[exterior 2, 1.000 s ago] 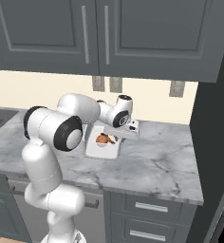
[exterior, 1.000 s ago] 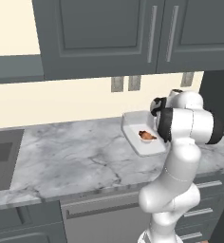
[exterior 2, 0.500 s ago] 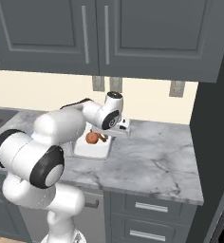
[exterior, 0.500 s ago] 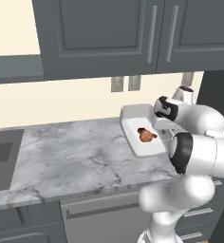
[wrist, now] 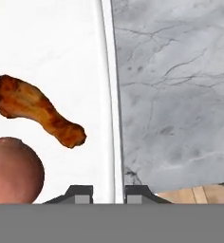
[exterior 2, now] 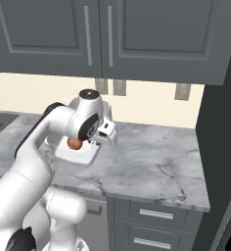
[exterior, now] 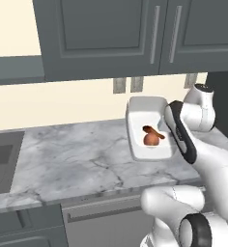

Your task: Place the tupperware on the second highest shelf of the fridge. Make space for the tupperware among the existing items by rearranging them on the shelves if needed. Close the fridge door when finished.

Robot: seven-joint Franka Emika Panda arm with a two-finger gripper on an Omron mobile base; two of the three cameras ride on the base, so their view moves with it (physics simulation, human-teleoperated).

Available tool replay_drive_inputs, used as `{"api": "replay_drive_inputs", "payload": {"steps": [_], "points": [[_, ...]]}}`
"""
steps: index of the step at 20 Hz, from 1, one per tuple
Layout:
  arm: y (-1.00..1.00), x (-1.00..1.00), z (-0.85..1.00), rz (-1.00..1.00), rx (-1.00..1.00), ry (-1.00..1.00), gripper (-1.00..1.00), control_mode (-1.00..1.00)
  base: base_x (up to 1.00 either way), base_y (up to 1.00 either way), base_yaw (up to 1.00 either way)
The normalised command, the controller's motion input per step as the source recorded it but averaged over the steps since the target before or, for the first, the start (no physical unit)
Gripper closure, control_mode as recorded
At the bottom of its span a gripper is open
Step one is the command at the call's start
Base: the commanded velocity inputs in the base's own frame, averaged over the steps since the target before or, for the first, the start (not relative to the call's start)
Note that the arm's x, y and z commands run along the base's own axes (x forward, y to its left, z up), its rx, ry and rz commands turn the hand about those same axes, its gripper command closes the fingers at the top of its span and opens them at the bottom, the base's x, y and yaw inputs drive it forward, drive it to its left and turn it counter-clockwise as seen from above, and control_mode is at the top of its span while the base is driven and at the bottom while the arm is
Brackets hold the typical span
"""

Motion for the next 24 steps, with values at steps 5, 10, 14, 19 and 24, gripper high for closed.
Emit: {"api": "replay_drive_inputs", "payload": {"steps": [5,10,14,19,24], "points": [[0.34,-0.98,0.76,-0.19,0.06,0.0,1.0,-1.0,0.0,0.0,0.0],[0.2,-0.62,0.47,-0.01,0.04,-0.05,1.0,-1.0,0.0,0.0,0.0],[0.01,-0.26,0.52,0.0,0.05,-0.17,1.0,-1.0,0.0,0.0,0.0],[0.0,0.0,0.06,0.0,0.0,-0.03,1.0,-1.0,0.0,0.0,0.0],[0.0,0.0,0.0,0.0,0.0,0.01,1.0,-1.0,0.0,0.0,0.0]]}}
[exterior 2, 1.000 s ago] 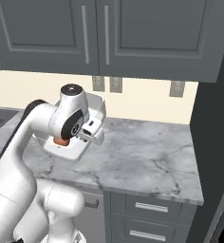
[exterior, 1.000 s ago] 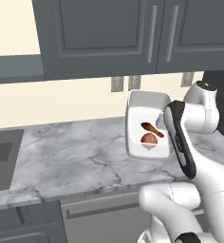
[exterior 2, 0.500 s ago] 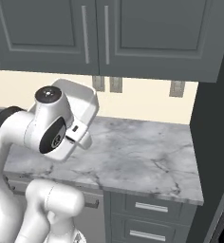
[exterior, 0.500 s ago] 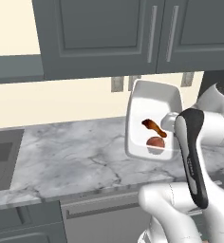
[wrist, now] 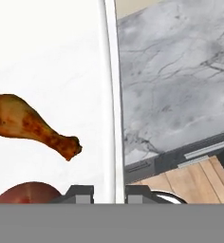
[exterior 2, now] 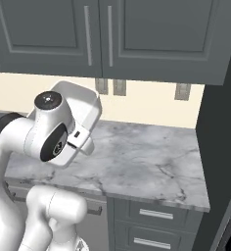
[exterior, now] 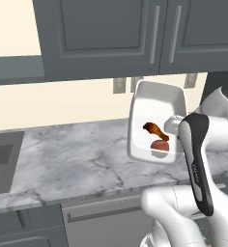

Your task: Place the tupperware on the second highest shelf of the fridge. Make space for the tupperware among the existing items by rearranging them on the shelves if needed. Close the fridge door when finished.

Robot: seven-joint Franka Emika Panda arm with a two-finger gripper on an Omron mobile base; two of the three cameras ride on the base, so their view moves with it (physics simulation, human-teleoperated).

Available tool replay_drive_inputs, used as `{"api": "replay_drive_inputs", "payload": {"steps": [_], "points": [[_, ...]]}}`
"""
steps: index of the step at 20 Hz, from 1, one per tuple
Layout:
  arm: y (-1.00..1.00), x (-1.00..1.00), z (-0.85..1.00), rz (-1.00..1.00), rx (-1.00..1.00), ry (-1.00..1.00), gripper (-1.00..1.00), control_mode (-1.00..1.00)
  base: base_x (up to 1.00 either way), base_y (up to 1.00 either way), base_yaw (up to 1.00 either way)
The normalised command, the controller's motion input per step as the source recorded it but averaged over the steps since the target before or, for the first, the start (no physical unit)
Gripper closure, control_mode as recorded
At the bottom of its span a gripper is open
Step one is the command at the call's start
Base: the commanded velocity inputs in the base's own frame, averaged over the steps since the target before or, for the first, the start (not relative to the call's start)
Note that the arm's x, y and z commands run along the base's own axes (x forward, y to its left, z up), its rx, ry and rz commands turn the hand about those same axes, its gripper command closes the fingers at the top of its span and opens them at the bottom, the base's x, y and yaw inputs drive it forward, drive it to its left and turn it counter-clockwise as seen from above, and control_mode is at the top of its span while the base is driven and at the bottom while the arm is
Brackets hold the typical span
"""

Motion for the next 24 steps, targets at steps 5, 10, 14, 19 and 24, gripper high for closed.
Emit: {"api": "replay_drive_inputs", "payload": {"steps": [5,10,14,19,24], "points": [[0.0,0.0,0.0,0.0,0.0,0.0,1.0,1.0,-0.08,0.0,0.0],[0.0,0.0,0.0,0.0,0.0,0.0,1.0,1.0,-0.51,-0.06,-0.12],[0.0,0.0,0.0,0.0,0.0,0.0,1.0,1.0,-0.95,-0.2,-0.46],[0.0,0.0,0.0,0.0,0.0,0.0,1.0,1.0,-0.9,-0.04,-0.61],[0.0,0.0,0.0,0.0,0.0,0.0,1.0,1.0,-0.82,-0.21,-0.57]]}}
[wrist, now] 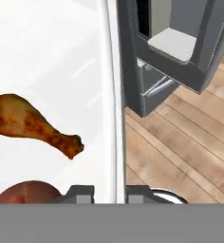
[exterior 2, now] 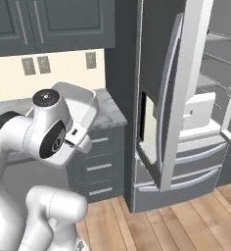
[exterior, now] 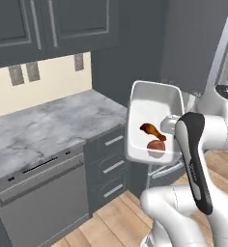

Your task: Place the tupperware on the second highest shelf of the fridge. Make space for the tupperware among the existing items by rearranging them on the shelves if needed. Close the fridge door when finished.

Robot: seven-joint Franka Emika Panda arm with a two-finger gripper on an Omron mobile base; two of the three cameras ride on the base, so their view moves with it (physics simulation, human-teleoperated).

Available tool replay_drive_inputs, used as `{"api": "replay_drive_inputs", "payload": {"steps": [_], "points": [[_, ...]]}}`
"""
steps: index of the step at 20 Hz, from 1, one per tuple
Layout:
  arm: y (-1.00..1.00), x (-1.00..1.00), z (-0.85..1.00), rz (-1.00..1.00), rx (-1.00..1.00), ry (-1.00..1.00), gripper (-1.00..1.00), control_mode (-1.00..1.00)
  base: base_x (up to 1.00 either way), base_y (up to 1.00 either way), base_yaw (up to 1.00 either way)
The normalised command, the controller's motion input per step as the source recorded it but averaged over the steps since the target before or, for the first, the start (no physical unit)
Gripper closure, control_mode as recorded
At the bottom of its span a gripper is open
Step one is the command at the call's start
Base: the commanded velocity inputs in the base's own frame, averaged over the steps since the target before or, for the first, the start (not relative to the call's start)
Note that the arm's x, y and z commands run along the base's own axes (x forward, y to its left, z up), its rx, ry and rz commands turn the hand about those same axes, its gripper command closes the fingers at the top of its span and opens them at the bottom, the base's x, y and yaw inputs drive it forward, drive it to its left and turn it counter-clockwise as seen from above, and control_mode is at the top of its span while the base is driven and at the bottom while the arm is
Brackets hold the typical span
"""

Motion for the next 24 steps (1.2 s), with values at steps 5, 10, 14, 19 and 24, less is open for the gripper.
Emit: {"api": "replay_drive_inputs", "payload": {"steps": [5,10,14,19,24], "points": [[0.0,0.0,0.0,0.0,0.0,0.0,1.0,1.0,-0.44,-0.71,-0.5],[0.0,0.0,0.0,0.0,0.0,0.0,1.0,1.0,0.01,-1.0,-0.4],[0.0,0.0,0.0,0.0,0.0,0.0,1.0,1.0,0.36,-0.76,-0.14],[0.0,0.0,0.0,0.0,0.0,0.0,1.0,1.0,0.61,-0.62,0.22],[0.0,0.0,0.0,0.0,0.0,0.0,1.0,1.0,0.43,-0.82,0.52]]}}
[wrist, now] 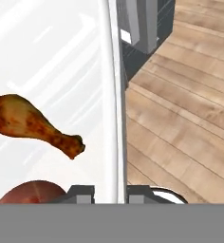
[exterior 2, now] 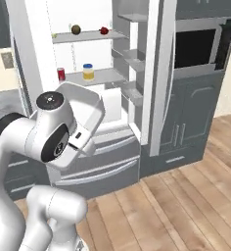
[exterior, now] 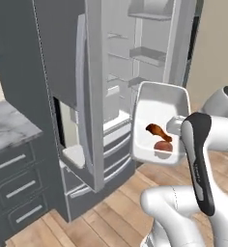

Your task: Place the tupperware on the second highest shelf of the fridge. Make space for the tupperware among the existing items by rearranging them on the shelves if needed. Close the fridge door when finished.

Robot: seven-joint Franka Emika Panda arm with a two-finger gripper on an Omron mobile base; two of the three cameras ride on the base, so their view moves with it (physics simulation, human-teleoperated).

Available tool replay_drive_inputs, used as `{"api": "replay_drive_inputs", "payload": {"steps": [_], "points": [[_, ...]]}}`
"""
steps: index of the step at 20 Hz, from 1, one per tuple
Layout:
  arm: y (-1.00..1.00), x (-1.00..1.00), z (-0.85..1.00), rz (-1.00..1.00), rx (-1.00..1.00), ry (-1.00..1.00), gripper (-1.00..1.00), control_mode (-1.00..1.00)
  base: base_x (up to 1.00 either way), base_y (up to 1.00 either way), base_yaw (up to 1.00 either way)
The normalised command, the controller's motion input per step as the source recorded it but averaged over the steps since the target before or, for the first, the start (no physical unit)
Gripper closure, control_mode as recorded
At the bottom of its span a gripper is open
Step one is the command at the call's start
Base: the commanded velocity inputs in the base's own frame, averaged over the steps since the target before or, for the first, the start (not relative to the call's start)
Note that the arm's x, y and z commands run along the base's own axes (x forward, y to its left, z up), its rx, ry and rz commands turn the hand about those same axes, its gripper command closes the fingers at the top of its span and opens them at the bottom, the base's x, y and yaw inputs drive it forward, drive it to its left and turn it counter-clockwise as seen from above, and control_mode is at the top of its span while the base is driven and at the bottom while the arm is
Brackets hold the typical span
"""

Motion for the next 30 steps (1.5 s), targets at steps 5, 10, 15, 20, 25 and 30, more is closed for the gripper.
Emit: {"api": "replay_drive_inputs", "payload": {"steps": [5,10,15,20,25,30], "points": [[0.0,0.0,0.0,0.0,0.0,0.0,1.0,1.0,0.36,-0.73,0.6],[0.0,0.0,0.0,0.0,0.0,0.0,1.0,1.0,0.34,-0.67,0.59],[0.0,0.0,0.0,0.0,0.0,0.0,1.0,1.0,0.37,-0.59,0.57],[0.0,0.0,0.0,0.0,0.0,0.0,1.0,1.0,0.49,-0.22,0.27],[0.0,0.0,0.0,0.0,0.0,0.0,1.0,1.0,0.54,-0.48,0.05],[0.0,0.0,0.0,0.0,0.0,0.0,1.0,1.0,0.62,-0.41,0.0]]}}
